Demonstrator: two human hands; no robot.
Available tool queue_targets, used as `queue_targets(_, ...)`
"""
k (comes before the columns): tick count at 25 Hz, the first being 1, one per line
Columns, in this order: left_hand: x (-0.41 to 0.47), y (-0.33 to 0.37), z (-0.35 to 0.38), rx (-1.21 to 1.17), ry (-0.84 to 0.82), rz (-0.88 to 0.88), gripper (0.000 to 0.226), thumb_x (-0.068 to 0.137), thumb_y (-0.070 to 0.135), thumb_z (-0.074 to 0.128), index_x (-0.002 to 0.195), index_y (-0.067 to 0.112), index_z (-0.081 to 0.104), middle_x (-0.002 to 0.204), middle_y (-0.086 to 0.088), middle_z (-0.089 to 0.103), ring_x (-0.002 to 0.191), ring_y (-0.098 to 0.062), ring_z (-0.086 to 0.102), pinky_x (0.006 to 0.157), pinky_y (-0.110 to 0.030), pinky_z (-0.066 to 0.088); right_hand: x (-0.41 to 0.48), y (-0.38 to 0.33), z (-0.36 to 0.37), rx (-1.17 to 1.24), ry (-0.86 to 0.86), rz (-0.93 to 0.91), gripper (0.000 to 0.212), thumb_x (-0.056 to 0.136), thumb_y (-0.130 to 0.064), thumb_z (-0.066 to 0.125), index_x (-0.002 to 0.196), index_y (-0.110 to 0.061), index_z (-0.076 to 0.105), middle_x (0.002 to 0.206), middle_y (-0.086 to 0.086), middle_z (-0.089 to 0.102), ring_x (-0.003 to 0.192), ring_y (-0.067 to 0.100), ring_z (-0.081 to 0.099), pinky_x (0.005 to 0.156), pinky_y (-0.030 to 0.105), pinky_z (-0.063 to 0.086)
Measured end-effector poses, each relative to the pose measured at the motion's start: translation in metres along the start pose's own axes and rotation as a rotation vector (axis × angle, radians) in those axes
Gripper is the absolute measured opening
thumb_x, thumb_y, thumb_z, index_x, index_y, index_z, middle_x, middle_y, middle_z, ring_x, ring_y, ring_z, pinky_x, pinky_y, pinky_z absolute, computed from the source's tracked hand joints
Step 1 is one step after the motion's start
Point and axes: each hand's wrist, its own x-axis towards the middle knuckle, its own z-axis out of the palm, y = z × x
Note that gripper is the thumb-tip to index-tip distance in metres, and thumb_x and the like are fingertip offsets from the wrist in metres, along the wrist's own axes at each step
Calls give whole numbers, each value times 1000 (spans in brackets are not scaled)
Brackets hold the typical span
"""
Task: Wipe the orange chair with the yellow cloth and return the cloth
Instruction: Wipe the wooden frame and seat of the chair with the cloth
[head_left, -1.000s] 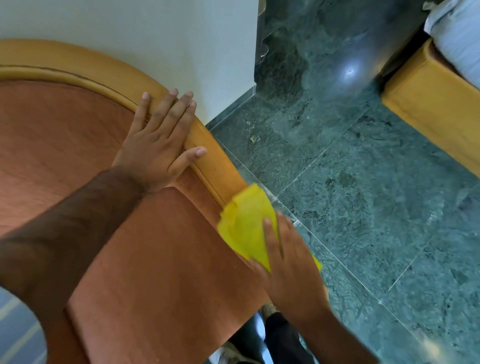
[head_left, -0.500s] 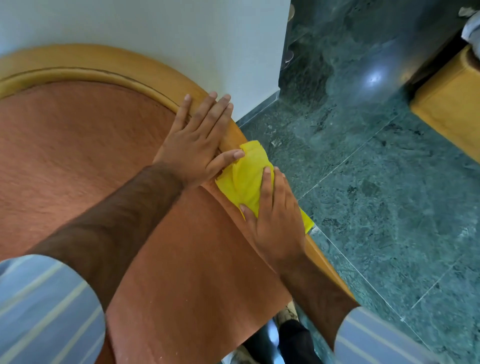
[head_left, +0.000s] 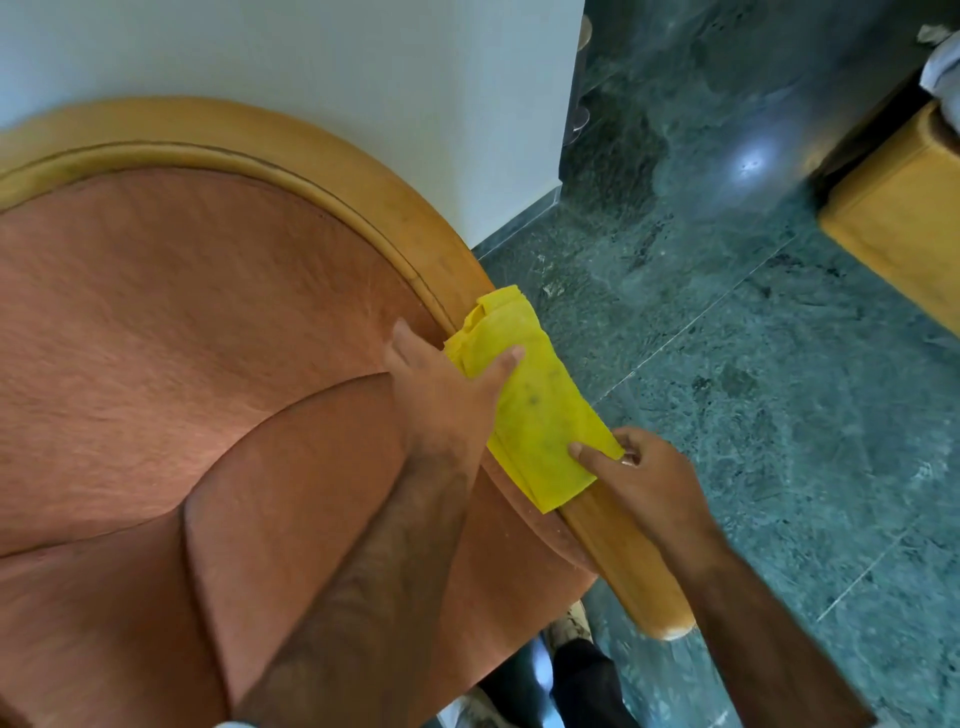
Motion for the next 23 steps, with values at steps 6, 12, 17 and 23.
queue_targets(6,-11,-7,-27,-537,-99,-175,29,76,23,86,100,12,73,94,-10,78,97,-35,74,85,-50,61,-19,-42,-15,616,19,-71,13,88,-16,75,100,-15,70,95,1,77,94,23,75,77,38,59)
queue_targets(12,-78,-66,-148,-1158,-39,-351,28,88,6,65,114,13,74,110,-13,81,103,-28,78,85,-43,64,-84,-99,36,769,-398,-37,29,83,-8,74,111,-7,67,112,13,78,105,31,75,89,49,61)
queue_targets(17,-187,-176,-253,-1241,366,-426,33,80,8,65,105,21,82,119,-10,79,107,-25,77,87,-40,63,-171,-118,132,425,-700,-146,32,71,-18,81,100,-11,71,102,14,81,92,29,76,77,43,59)
queue_targets(23,-342,-290,-314,-1331,784,-584,40,80,9,65,120,13,71,116,-14,79,104,-30,77,81,-44,65,-286,-109,263,66,-1052,-208,40,66,-15,84,103,-2,74,97,18,81,88,33,77,69,36,63)
